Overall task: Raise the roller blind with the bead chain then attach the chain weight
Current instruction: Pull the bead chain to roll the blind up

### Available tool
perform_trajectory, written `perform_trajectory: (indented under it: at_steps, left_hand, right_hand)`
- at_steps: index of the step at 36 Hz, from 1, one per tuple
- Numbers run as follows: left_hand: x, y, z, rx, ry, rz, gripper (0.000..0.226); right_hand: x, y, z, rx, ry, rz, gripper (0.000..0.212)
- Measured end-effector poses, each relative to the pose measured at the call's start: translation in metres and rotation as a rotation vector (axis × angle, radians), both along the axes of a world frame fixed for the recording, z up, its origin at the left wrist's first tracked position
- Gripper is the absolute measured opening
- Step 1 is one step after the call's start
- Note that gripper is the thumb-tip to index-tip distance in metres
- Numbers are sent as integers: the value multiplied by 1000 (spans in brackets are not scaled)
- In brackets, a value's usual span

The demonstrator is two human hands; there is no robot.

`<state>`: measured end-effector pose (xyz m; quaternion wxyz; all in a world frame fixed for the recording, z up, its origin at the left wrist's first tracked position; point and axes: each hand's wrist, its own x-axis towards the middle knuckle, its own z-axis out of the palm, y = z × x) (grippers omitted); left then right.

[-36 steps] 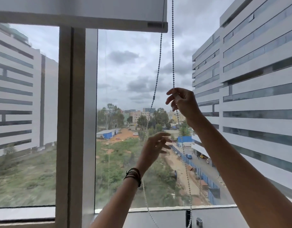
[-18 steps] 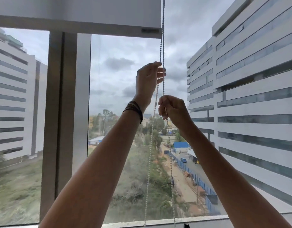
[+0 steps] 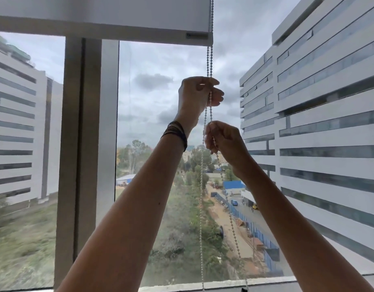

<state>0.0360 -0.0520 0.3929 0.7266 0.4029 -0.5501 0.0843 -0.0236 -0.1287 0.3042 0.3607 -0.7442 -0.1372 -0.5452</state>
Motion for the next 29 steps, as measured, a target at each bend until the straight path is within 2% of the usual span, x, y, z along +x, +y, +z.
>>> perform_trajectory:
  at_steps: [12, 29]
  left_hand:
    - [3, 7, -10, 55, -122, 41, 24]
    - [18, -6, -46, 88, -94, 3, 22]
  right_hand:
    - [5, -3, -8, -27, 16, 44, 35]
    - [16, -15, -45, 41, 71, 35, 31]
